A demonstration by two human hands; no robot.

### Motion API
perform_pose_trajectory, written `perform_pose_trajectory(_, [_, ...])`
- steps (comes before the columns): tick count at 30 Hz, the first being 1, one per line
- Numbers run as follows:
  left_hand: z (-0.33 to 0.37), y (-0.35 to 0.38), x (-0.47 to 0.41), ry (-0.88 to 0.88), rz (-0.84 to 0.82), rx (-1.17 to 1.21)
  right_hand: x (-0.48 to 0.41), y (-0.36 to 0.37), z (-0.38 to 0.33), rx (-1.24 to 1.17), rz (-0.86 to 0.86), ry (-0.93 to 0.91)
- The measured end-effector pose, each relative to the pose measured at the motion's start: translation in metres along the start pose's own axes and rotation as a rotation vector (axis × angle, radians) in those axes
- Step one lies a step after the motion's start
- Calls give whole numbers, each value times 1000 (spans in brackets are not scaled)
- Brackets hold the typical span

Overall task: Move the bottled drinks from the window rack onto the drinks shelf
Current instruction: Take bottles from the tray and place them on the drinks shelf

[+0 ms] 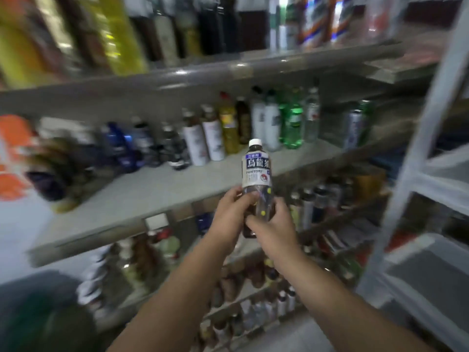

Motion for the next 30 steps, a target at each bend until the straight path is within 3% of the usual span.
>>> perform_pose_trajectory(5, [51,-96,16,137,127,10,6,97,-28,94,-261,-73])
perform_pose_trajectory(10, [77,-169,36,258,185,-146,16,169,-35,188,-430,-101])
perform_pose_trajectory(18, [103,-245,6,322,163,-254,-13,254,-45,235,-346,-151])
perform_pose_trajectory(20, [108,-272,-14,325,242,-294,-42,283,-51,257,-340,-148])
perform_pose_trajectory(24, [97,-333,-45,226,570,-367,-109,352,-63,386,-312,-181])
perform_pose_trajectory(30, [63,-366,-82,182,547,-280,-199,419,-46,414,-226,-175])
Point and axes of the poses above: each hand's wrist, its own x-axis away from the middle knuckle, its own y-axis out of the palm, z = x × y, the point moved 8 cm from there along -x, towards the middle knuckle, and after that the axes turned 11 degrees about y, right-handed, at the moved point
